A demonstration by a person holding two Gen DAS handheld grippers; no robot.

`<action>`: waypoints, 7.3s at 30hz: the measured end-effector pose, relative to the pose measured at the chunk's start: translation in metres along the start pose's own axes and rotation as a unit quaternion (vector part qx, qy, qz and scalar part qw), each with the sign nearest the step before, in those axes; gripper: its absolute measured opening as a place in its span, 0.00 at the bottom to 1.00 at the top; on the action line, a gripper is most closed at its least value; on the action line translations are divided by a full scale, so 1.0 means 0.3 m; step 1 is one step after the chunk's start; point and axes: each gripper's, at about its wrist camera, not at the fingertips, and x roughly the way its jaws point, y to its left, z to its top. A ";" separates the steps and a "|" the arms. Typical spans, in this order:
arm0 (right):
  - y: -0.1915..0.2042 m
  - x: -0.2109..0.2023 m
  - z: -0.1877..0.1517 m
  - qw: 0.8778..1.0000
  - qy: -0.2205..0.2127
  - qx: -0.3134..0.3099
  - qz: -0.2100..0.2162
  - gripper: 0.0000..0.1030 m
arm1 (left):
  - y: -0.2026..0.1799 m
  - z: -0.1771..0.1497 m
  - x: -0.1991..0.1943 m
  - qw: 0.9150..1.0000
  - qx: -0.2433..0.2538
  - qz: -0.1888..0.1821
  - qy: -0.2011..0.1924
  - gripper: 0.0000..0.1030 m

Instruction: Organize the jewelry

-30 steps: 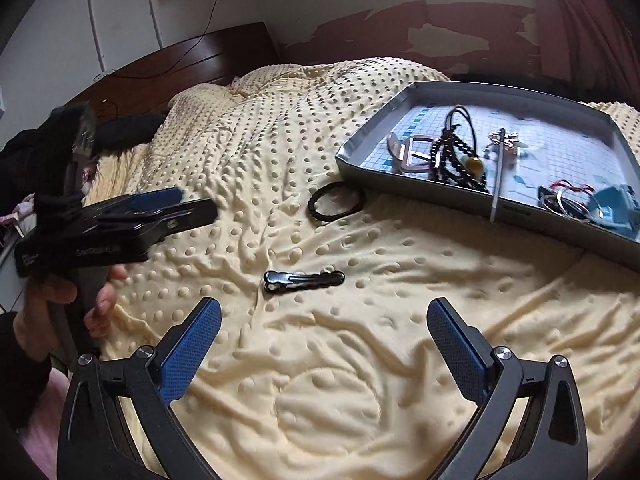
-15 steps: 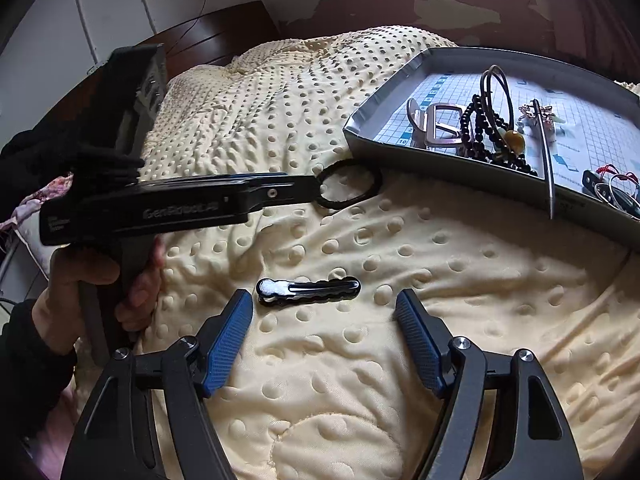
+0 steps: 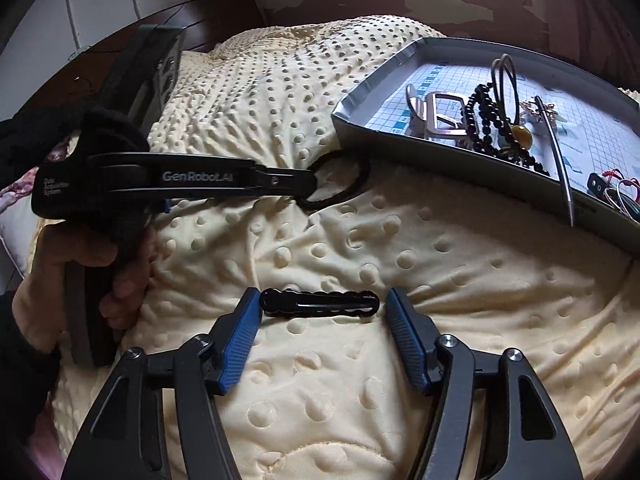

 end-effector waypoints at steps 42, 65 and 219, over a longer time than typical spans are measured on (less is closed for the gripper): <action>-0.208 -0.283 0.018 0.981 -0.153 0.080 -0.092 0.52 | -0.231 -0.110 -0.190 0.994 0.049 0.039 -0.085 0.05; -0.702 -0.368 0.224 0.970 -0.147 0.100 -0.164 0.52 | -0.597 0.314 0.142 0.996 0.058 0.052 -0.035 0.05; -0.004 -0.875 -0.402 0.933 -0.324 0.043 -0.153 0.99 | -0.489 -0.603 -0.716 0.930 0.095 0.120 -0.334 1.00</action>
